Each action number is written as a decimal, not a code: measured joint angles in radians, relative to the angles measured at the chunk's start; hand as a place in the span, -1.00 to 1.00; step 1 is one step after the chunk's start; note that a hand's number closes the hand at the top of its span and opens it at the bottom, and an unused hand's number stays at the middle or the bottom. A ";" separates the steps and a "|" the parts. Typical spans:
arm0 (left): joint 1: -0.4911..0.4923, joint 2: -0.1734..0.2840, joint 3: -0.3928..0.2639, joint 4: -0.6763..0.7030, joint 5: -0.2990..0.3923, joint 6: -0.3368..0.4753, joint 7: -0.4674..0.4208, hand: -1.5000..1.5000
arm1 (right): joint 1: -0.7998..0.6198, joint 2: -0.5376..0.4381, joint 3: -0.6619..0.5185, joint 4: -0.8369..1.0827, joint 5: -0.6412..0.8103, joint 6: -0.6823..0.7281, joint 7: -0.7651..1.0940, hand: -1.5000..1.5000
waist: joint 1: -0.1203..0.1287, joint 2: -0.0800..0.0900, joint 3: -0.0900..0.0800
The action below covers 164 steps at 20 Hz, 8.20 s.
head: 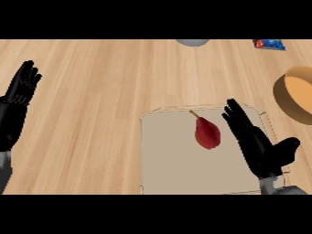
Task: Pick the pear from the tray and place it in the pot
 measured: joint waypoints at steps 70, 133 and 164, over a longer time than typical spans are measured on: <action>-0.099 -0.226 0.092 0.041 0.030 0.024 0.106 0.00 | -0.785 -0.100 0.366 0.899 0.993 0.331 -1.049 -1.00 | -0.010 -0.003 0.062; -0.091 -0.262 0.147 0.004 -0.030 0.022 0.160 0.00 | -0.134 -0.431 -0.632 -0.282 0.771 0.286 -0.009 1.00 | -0.049 -0.010 0.061; -0.140 -0.299 0.155 0.050 -0.044 -0.049 0.135 0.00 | -0.710 -0.554 -0.616 1.191 0.981 0.263 -0.673 -1.00 | 0.024 0.010 0.064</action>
